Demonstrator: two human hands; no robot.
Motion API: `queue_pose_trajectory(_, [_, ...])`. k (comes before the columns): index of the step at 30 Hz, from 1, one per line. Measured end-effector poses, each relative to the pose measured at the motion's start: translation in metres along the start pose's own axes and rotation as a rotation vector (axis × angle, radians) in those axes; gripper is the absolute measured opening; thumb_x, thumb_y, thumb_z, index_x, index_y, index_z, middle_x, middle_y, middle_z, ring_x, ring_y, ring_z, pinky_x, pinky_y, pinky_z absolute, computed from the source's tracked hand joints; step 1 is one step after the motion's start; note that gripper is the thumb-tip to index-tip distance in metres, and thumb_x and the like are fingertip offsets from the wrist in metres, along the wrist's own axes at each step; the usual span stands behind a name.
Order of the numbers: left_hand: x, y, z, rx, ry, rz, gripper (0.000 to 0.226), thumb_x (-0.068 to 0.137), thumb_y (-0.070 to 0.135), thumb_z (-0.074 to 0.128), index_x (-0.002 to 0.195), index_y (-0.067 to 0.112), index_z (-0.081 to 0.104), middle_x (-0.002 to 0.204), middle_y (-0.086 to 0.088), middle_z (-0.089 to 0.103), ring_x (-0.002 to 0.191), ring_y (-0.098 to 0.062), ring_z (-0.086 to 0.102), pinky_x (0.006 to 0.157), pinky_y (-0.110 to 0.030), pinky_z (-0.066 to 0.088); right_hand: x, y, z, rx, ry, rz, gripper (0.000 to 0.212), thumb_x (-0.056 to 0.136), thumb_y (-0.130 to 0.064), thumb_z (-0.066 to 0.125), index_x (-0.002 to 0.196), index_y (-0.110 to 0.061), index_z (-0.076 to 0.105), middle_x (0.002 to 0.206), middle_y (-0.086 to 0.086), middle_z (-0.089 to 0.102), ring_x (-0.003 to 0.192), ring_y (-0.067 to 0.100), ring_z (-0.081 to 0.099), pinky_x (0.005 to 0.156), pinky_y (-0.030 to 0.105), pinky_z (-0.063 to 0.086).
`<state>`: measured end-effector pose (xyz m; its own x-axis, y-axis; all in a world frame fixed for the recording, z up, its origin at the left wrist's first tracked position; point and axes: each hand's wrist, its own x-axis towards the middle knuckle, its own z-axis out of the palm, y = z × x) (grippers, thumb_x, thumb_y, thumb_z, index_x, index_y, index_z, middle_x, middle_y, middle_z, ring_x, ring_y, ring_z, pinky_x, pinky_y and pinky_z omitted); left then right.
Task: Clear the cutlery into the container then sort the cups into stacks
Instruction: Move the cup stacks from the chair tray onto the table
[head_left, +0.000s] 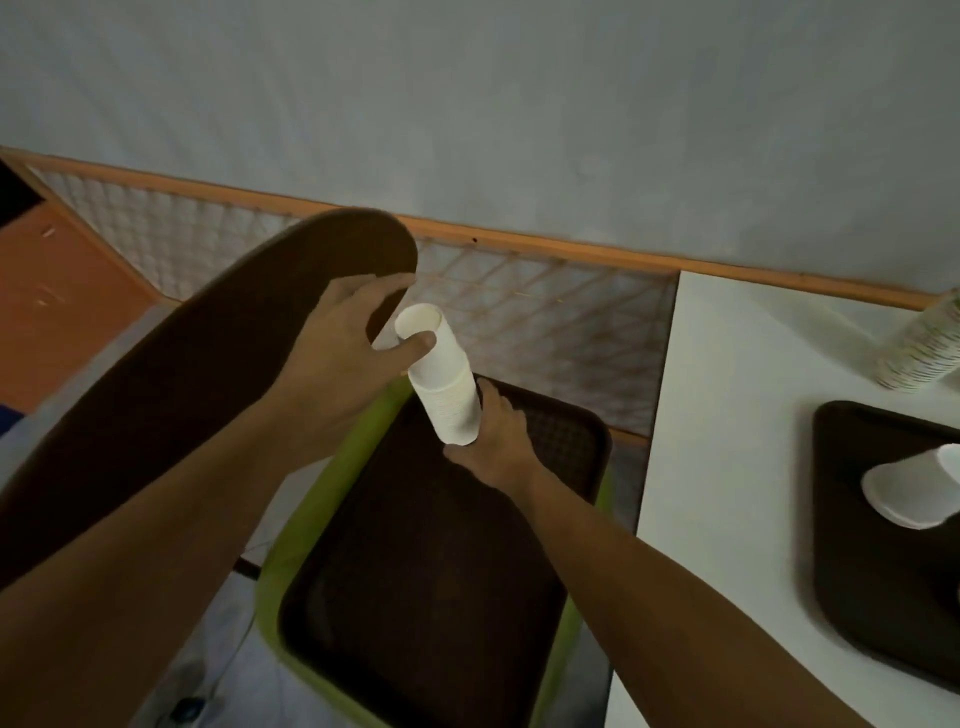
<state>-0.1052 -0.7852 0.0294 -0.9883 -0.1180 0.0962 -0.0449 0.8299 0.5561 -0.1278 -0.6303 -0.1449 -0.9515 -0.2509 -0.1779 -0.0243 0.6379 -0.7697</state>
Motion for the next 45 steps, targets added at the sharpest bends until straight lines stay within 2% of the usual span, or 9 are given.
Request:
queue_pose_trajectory(5, [0.009, -0.024, 0.018, -0.107, -0.026, -0.001, 0.054, 0.091, 0.041, 0.074, 0.141, 0.039, 0.056, 0.146, 0.007, 0.051, 0.122, -0.008, 0.052, 0.088, -0.013, 0.042, 0.019, 0.01, 0.03, -0.035, 0.068, 0.015, 0.1, 0.071, -0.035, 0.089, 0.151, -0.016, 0.033, 0.142, 0.002, 0.056, 0.132, 0.023, 0.049, 0.116, 0.043, 0.018])
queue_pose_trajectory(8, [0.006, -0.033, 0.028, -0.223, -0.048, -0.031, 0.047, 0.09, 0.038, 0.076, 0.134, 0.04, 0.061, 0.141, 0.003, 0.057, 0.117, -0.015, 0.061, 0.092, -0.04, 0.06, 0.024, 0.014, 0.036, -0.045, 0.138, 0.006, 0.086, 0.072, -0.031, 0.087, 0.144, -0.015, 0.042, 0.135, 0.003, 0.061, 0.127, 0.023, 0.053, 0.114, 0.041, 0.019])
queue_pose_trajectory(18, [0.002, -0.025, 0.035, -0.299, 0.009, -0.024, 0.042, 0.091, 0.032, 0.076, 0.131, 0.036, 0.063, 0.138, 0.003, 0.063, 0.102, -0.012, 0.07, 0.088, -0.045, 0.062, 0.027, 0.012, 0.037, 0.04, 0.22, -0.005, 0.076, 0.07, -0.031, 0.088, 0.134, -0.011, 0.051, 0.127, 0.008, 0.061, 0.12, 0.026, 0.054, 0.105, 0.039, 0.037])
queue_pose_trajectory(23, [0.0, 0.004, 0.026, -0.271, 0.053, 0.042, 0.044, 0.089, 0.036, 0.077, 0.132, 0.036, 0.063, 0.136, 0.003, 0.062, 0.102, -0.013, 0.069, 0.081, -0.045, 0.064, 0.01, 0.006, 0.018, 0.232, 0.223, -0.016, 0.077, 0.07, -0.02, 0.088, 0.136, -0.011, 0.048, 0.126, 0.006, 0.056, 0.12, 0.023, 0.048, 0.087, 0.031, 0.044])
queue_pose_trajectory(30, [0.006, 0.083, 0.014, -0.259, 0.092, 0.155, 0.039, 0.087, 0.037, 0.078, 0.124, 0.031, 0.067, 0.128, 0.009, 0.065, 0.108, -0.01, 0.066, 0.092, -0.024, 0.056, -0.009, 0.012, -0.056, 0.236, 0.222, -0.054, 0.085, 0.068, -0.028, 0.09, 0.138, -0.013, 0.045, 0.129, 0.007, 0.054, 0.115, 0.018, 0.052, 0.085, 0.029, 0.044])
queue_pose_trajectory(34, [0.015, 0.14, 0.02, -0.268, 0.079, 0.182, 0.038, 0.088, 0.038, 0.078, 0.123, 0.029, 0.066, 0.118, 0.019, 0.06, 0.097, 0.002, 0.062, 0.073, 0.0, 0.044, -0.012, 0.025, -0.122, 0.183, 0.225, -0.058, 0.087, 0.064, -0.036, 0.089, 0.137, -0.017, 0.046, 0.128, 0.003, 0.057, 0.115, 0.017, 0.056, 0.085, 0.034, 0.052])
queue_pose_trajectory(36, [0.02, 0.17, 0.029, -0.293, 0.077, 0.202, 0.037, 0.088, 0.04, 0.077, 0.122, 0.03, 0.065, 0.119, 0.02, 0.061, 0.093, 0.008, 0.061, 0.071, 0.0, 0.044, -0.014, 0.037, -0.156, 0.148, 0.25, -0.05, 0.089, 0.059, -0.041, 0.087, 0.135, -0.021, 0.047, 0.125, 0.001, 0.059, 0.116, 0.018, 0.056, 0.087, 0.039, 0.056])
queue_pose_trajectory(42, [0.036, 0.263, 0.078, -0.357, 0.069, 0.253, 0.037, 0.085, 0.039, 0.08, 0.119, 0.031, 0.067, 0.125, 0.016, 0.066, 0.103, -0.008, 0.069, 0.084, -0.019, 0.056, -0.024, 0.091, -0.26, 0.066, 0.264, 0.0, 0.091, 0.059, -0.042, 0.09, 0.135, -0.022, 0.045, 0.124, 0.0, 0.058, 0.111, 0.018, 0.057, 0.083, 0.036, 0.058])
queue_pose_trajectory(45, [0.042, 0.307, 0.11, -0.359, 0.04, 0.277, 0.04, 0.084, 0.038, 0.082, 0.119, 0.029, 0.067, 0.126, 0.014, 0.067, 0.102, -0.008, 0.069, 0.08, -0.012, 0.053, -0.027, 0.127, -0.306, 0.058, 0.257, 0.044, 0.087, 0.062, -0.037, 0.092, 0.134, -0.02, 0.045, 0.123, 0.002, 0.056, 0.111, 0.02, 0.055, 0.08, 0.034, 0.054])
